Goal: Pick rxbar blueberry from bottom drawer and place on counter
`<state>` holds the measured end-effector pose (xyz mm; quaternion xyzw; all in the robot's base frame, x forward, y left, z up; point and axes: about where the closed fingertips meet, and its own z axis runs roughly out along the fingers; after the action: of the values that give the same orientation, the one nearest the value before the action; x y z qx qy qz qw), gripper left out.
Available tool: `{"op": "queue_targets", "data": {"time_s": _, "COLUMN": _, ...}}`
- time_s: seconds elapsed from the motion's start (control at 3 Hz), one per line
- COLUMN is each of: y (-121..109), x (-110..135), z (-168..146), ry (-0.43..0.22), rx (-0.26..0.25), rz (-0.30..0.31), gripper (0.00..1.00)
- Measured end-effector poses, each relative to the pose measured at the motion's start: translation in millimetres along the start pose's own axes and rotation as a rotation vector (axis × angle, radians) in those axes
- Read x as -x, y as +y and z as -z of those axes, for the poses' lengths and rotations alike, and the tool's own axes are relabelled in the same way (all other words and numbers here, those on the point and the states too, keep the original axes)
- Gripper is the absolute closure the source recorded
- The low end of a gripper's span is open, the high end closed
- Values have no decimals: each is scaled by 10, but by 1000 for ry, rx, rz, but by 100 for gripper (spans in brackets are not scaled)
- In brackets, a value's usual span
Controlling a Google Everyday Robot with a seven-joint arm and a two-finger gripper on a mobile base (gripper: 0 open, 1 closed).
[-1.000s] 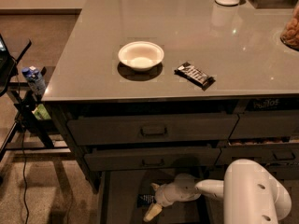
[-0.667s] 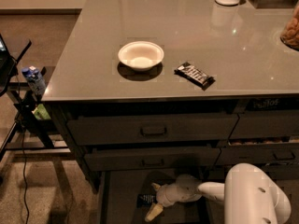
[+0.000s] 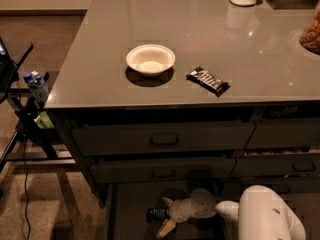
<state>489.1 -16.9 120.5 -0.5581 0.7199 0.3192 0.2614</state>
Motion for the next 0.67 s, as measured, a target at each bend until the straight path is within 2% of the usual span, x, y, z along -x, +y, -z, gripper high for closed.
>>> {"op": "queue_targets", "data": {"time_s": 0.33, "y": -11, "x": -55, "z": -50, "ry": -6, "rx": 8, "rz": -9, "gripper": 0}}
{"op": "queue_targets", "data": {"time_s": 0.67, "y": -11, "x": -55, "z": -51, "ry": -6, "rx": 8, "rz": -9, "gripper": 19}}
